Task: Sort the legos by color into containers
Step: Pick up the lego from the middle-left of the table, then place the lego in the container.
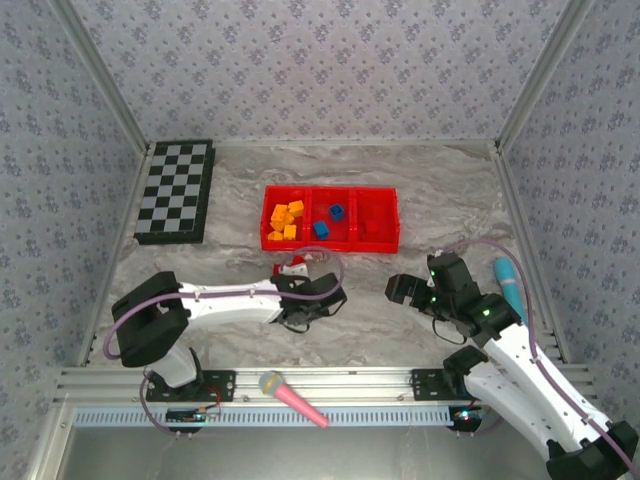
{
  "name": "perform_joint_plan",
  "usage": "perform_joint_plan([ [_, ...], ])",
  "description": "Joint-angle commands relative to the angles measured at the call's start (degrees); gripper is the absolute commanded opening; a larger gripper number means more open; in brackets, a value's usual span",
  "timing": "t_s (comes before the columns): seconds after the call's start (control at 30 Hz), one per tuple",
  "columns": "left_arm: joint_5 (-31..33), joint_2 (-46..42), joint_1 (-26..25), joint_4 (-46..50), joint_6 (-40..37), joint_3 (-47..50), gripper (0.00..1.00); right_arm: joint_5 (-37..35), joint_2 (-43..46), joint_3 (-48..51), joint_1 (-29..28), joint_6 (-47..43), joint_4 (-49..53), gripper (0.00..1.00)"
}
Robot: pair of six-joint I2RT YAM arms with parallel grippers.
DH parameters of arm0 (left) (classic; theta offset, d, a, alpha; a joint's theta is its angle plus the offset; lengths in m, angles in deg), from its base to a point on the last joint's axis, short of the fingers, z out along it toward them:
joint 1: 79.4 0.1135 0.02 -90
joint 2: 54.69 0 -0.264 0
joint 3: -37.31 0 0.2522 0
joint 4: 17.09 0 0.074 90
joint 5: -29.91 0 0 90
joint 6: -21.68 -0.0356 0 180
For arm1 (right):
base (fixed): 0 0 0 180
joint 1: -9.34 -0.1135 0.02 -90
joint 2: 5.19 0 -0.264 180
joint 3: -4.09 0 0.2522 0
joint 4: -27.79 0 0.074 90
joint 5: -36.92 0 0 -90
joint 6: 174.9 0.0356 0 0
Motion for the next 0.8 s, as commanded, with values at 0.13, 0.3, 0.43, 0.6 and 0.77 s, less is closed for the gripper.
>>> perform_joint_plan([
  [0.13,1.49,0.16,5.90,6.23,-19.04,-13.34,0.12,-1.87,-1.09,-3.76,0.23,-1.56,2.61,1.00],
  [0.3,-2.45,6.35,14.37,5.95,-30.29,-21.76,0.15,-2.03,-1.85,-4.95,0.41,-2.22,3.05,1.00],
  [0.43,-2.34,13.39,18.63,7.66,-37.71,-31.68,0.17,-2.62,-1.43,-5.80,0.65,-2.69,4.34,1.00],
  [0.6,-5.28,21.41,22.87,9.43,-42.26,-41.44,0.18,-3.05,-0.73,-6.09,0.91,-3.32,5.61,1.00],
  [0.77,-7.91,28.03,25.74,9.89,-44.34,-48.39,0.19,-3.28,-0.70,-6.58,1.37,-4.36,6.63,1.00],
])
